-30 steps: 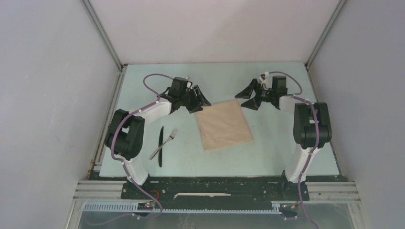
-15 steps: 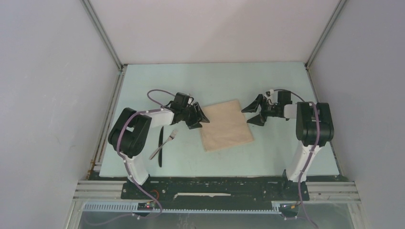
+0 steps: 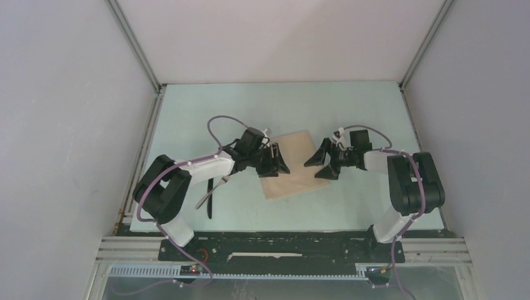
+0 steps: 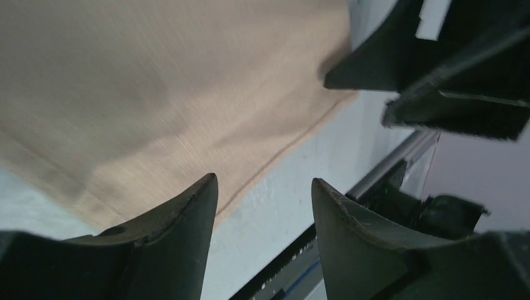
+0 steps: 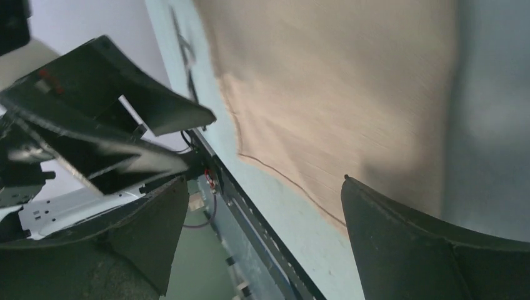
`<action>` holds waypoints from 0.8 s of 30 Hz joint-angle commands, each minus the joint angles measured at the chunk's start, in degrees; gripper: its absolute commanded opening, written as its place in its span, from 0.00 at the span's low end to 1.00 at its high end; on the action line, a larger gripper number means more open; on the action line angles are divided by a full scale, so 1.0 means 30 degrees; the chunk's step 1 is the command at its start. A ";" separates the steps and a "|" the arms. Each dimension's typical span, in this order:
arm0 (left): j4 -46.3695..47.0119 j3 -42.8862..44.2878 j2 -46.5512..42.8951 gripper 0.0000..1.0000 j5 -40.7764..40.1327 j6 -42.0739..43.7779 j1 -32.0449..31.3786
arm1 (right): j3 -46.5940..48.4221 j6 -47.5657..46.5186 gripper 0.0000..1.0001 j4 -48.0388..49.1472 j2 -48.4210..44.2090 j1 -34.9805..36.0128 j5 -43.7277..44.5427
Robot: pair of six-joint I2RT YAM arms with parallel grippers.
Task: Fold the napkin into a case and place the utensils inside
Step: Smooth out the square-folded napkin at the center of the board.
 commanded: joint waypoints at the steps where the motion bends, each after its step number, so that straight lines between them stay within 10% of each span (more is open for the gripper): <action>1: 0.1953 -0.1558 0.0782 0.62 0.0654 -0.1151 -0.0522 | -0.1948 0.0732 0.99 0.2031 0.0856 -0.0753 -0.0396; 10: 0.0792 -0.3207 -0.0192 0.62 -0.1076 0.0293 -0.0397 | -0.2950 -0.2054 0.98 -0.2967 -0.2762 -0.3442 0.2050; 24: -0.2980 -0.1946 -0.4407 0.65 -0.2216 0.1335 0.1931 | -0.1953 -0.2681 0.99 -0.7694 -0.7722 -0.0494 0.7931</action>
